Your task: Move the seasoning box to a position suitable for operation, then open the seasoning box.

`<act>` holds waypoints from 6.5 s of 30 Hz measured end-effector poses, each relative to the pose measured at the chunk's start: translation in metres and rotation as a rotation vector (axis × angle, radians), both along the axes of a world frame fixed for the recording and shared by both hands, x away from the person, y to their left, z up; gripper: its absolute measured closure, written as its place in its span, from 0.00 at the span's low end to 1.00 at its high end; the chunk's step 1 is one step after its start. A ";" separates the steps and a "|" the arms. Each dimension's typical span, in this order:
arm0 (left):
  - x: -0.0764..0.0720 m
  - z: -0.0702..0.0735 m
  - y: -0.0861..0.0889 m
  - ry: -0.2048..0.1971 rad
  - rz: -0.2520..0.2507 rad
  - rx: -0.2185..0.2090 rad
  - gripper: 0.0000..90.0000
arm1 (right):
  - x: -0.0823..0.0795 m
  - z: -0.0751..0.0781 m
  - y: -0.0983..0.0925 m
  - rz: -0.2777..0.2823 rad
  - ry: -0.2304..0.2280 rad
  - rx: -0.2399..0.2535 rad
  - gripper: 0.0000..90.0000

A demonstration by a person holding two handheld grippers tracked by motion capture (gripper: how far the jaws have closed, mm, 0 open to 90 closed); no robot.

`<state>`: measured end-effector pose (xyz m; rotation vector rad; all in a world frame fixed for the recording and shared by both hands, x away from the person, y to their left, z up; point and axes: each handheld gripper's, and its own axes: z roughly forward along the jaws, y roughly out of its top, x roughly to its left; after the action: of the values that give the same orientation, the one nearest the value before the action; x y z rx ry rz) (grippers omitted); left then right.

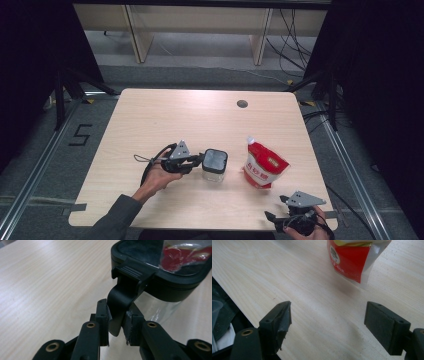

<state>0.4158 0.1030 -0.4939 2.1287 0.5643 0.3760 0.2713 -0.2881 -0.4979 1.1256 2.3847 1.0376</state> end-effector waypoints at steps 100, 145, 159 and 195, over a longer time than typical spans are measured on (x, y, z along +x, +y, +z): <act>-0.091 0.042 0.019 0.082 0.006 -0.174 0.52 | 0.002 0.002 0.006 0.057 -0.032 0.044 0.28; -0.081 0.036 0.001 -0.012 0.001 -0.172 0.99 | 0.014 0.023 0.072 0.225 -0.228 0.152 0.85; -0.081 0.033 0.002 -0.010 0.005 -0.203 0.99 | 0.027 0.025 0.093 0.264 -0.225 0.149 0.97; -0.081 0.034 0.005 -0.030 -0.012 -0.181 0.96 | 0.033 0.027 0.097 0.262 -0.217 0.136 1.00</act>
<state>0.3352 0.1084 -0.4603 1.9490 0.5466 0.3370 0.3044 -0.1913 -0.4709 0.7083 2.3561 1.3502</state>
